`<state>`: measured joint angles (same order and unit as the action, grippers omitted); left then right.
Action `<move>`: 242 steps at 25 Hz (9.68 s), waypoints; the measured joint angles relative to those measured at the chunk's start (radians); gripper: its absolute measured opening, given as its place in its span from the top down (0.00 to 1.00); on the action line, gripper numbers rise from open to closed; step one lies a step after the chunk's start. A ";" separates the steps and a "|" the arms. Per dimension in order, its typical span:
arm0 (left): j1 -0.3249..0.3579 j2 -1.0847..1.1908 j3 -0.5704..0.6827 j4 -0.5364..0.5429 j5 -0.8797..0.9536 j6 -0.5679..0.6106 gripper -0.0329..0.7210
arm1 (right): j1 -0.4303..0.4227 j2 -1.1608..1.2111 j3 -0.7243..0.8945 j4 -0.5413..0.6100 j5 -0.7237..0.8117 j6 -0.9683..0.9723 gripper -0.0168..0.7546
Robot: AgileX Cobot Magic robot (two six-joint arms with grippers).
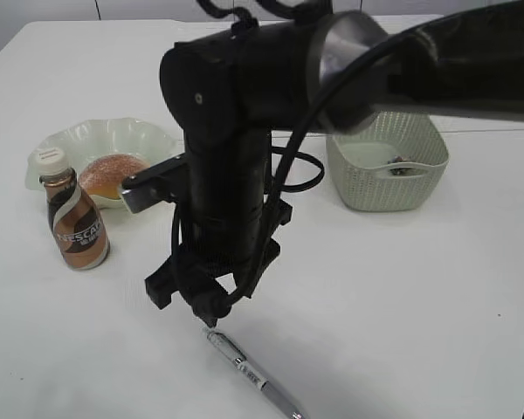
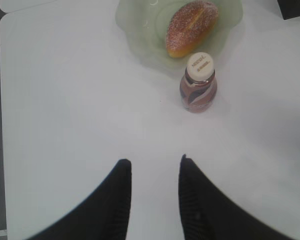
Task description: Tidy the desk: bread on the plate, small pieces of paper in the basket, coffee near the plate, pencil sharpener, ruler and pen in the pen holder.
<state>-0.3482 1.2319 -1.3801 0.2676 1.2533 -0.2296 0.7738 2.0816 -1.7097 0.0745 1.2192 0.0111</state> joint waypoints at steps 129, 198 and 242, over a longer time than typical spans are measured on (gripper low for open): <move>0.000 0.000 0.000 0.017 0.000 0.000 0.64 | -0.058 -0.349 0.619 -0.132 -1.039 0.060 0.88; 0.000 0.000 0.000 0.084 -0.009 -0.002 0.46 | -0.358 -0.150 -0.042 -0.159 -0.733 0.024 0.48; -0.008 -1.184 0.570 -0.511 -0.093 0.426 0.24 | -0.358 -1.802 0.747 -0.251 -0.036 0.099 0.48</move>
<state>-0.3562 0.0478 -0.8098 -0.2434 1.1602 0.1960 0.4157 0.2796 -0.9625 -0.1762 1.1830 0.1101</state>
